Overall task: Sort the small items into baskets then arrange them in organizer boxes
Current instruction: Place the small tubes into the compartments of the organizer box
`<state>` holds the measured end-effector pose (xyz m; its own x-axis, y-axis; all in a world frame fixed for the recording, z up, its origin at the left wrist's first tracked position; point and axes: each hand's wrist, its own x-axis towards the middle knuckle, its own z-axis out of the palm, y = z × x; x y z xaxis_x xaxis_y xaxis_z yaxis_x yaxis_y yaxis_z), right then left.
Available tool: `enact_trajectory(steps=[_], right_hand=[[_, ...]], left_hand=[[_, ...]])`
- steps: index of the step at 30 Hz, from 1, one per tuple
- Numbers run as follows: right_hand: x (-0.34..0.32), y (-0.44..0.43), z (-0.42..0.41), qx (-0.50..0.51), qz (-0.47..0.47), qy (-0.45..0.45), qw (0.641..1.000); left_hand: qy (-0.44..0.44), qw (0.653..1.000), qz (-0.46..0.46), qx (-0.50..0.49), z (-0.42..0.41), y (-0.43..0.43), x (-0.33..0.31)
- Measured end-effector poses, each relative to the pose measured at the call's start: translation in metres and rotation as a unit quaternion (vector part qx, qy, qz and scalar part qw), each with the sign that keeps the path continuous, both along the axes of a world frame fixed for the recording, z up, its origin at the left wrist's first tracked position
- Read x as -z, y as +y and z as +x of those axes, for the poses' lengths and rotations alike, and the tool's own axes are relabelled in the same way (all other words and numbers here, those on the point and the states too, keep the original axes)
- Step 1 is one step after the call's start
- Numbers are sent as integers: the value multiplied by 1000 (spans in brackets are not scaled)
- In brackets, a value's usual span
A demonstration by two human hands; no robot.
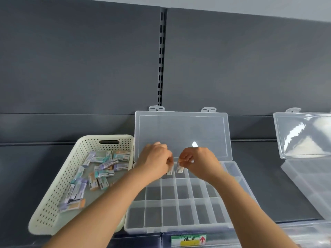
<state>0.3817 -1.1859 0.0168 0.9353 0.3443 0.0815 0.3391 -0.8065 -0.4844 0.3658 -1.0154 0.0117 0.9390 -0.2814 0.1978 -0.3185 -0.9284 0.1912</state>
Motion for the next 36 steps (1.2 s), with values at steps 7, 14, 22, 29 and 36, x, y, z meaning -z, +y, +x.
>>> enact_trajectory(steps=[7,14,22,29,36], right_hand=[[18,-4,0,-19,-32,-7,999],[23,-6,3,-27,-45,-18,998],[24,-9,7,-35,-52,-23,998],[25,-8,7,-40,-60,-23,997],[18,0,8,-45,-41,-57,996]], left_hand=[[19,1000,10,-15,0,-3,11],[26,999,17,-12,2,-1,14],[20,999,24,-12,2,2,14],[18,1000,14,-16,0,2,14],[18,998,-47,-35,-6,15,-1]])
